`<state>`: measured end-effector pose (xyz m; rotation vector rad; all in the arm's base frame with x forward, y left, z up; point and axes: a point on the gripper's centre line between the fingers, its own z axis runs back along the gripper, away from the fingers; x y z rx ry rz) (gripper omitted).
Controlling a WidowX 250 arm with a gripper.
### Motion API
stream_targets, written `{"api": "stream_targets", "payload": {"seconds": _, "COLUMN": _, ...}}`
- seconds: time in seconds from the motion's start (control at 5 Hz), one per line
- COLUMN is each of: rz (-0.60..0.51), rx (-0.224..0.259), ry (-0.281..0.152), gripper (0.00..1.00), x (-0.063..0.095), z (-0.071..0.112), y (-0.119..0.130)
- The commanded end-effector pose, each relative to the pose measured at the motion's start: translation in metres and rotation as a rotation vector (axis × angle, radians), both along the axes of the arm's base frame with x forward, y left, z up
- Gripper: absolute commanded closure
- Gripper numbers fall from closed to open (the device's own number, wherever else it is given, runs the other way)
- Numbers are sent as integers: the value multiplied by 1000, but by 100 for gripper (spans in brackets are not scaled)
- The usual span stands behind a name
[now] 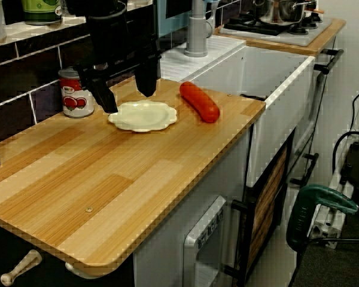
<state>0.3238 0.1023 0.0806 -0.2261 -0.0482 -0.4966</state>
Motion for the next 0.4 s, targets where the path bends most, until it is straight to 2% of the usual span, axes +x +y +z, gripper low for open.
{"api": "stream_targets", "payload": {"seconds": 0.0, "rz": -149, "rx": -40, "ry": -24, "gripper": 0, "x": 16, "z": 31, "y": -10}}
{"api": "stream_targets", "payload": {"seconds": 0.2, "rz": -197, "rx": -19, "ry": -50, "gripper": 0, "x": 11, "z": 23, "y": -18}}
